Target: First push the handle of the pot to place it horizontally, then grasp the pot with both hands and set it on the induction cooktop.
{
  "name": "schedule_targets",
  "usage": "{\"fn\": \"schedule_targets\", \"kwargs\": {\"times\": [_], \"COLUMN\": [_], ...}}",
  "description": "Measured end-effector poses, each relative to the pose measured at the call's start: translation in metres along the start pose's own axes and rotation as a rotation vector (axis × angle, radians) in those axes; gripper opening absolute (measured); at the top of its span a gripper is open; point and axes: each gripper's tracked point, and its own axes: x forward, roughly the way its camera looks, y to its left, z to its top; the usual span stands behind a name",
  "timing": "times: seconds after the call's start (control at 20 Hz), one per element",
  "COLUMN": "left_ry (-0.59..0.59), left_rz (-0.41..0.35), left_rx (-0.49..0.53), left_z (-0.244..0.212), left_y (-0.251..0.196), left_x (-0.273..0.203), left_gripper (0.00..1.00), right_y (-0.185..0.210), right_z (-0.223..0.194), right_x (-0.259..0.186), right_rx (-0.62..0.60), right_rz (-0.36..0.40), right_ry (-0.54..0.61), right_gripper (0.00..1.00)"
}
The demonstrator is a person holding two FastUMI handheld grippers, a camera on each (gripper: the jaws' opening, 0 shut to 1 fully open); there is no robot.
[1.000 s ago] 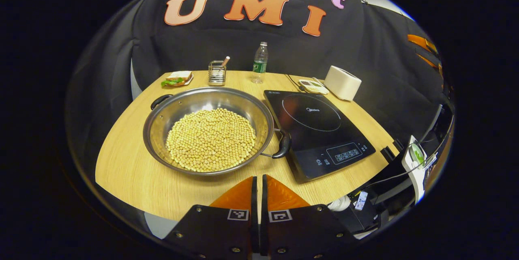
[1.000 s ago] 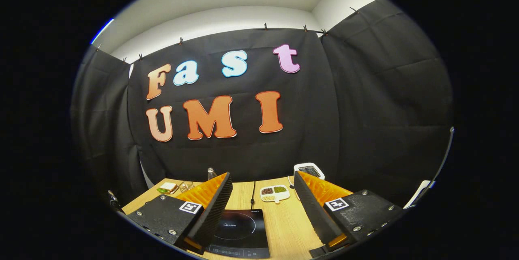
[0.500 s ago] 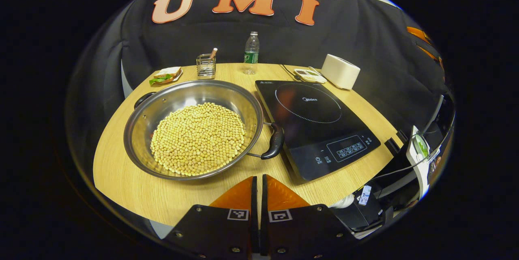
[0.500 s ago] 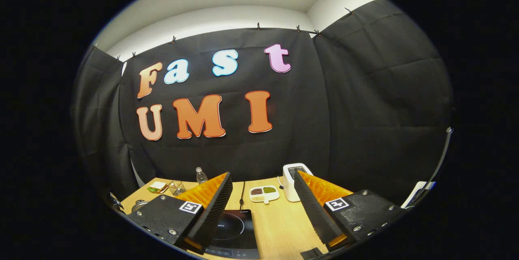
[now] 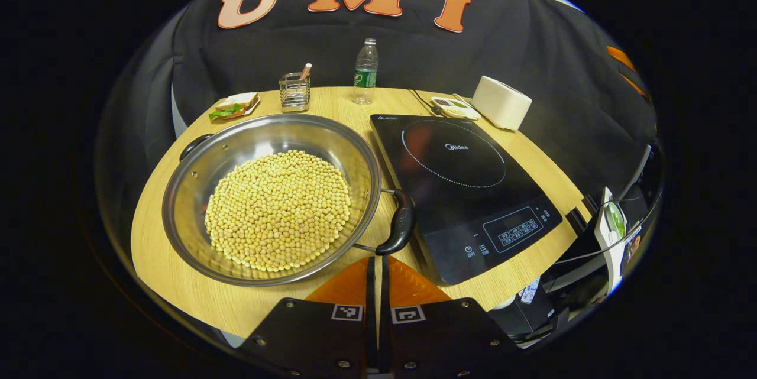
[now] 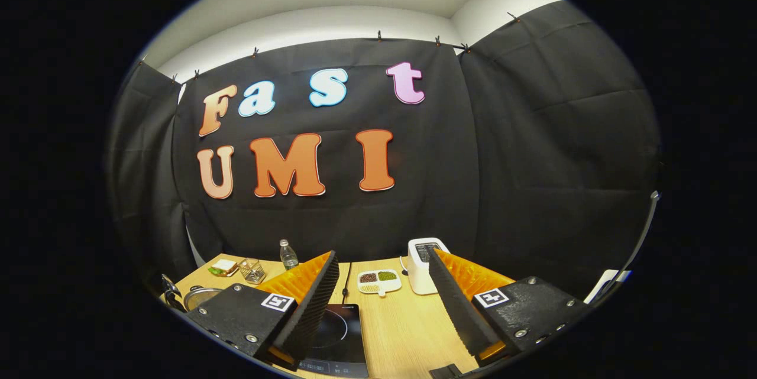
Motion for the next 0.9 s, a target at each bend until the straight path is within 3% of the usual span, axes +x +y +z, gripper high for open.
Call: {"fn": "schedule_targets", "kwargs": {"times": [0.1, 0.15, 0.2, 0.25, 0.55, 0.65, 0.7, 0.75, 0.8, 0.9], "left_ry": [-0.002, -0.003, -0.003, -0.002, -0.010, -0.012, -0.012, -0.013, -0.014, -0.017], "left_rz": [-0.002, -0.004, -0.007, -0.011, -0.008, -0.007, -0.009, -0.009, -0.010, -0.013], "left_rx": [0.003, 0.002, -0.002, -0.006, -0.010, -0.006, -0.005, -0.004, -0.003, -0.008], "left_z": [0.001, 0.003, 0.005, 0.007, 0.020, 0.023, 0.025, 0.028, 0.029, 0.034], "left_y": [-0.002, -0.002, -0.003, -0.003, -0.003, -0.004, -0.005, -0.006, -0.006, -0.006], "left_x": [0.004, 0.008, 0.010, 0.013, 0.031, 0.036, 0.040, 0.042, 0.044, 0.050], "left_gripper": [0.03, 0.05, 0.03, 0.03, 0.05, 0.05, 0.05, 0.05, 0.05, 0.04], "right_y": [-0.004, -0.005, -0.006, -0.008, -0.015, -0.018, -0.019, -0.020, -0.021, -0.021], "right_z": [0.000, -0.001, -0.002, -0.004, -0.012, -0.013, -0.013, -0.014, -0.014, -0.017], "right_x": [0.001, 0.003, 0.004, 0.005, 0.011, 0.013, 0.014, 0.015, 0.015, 0.019], "right_rx": [0.000, 0.002, 0.003, 0.003, -0.005, -0.011, -0.012, -0.013, -0.013, -0.014], "right_rz": [-0.010, -0.012, -0.015, -0.018, -0.031, -0.036, -0.039, -0.041, -0.041, -0.043], "right_ry": [-0.002, -0.003, -0.001, 0.001, 0.021, 0.021, 0.019, 0.019, 0.020, 0.024], "right_gripper": [1.00, 0.95, 1.00, 0.95, 0.95, 1.00, 0.95, 1.00, 0.95, 1.00]}}
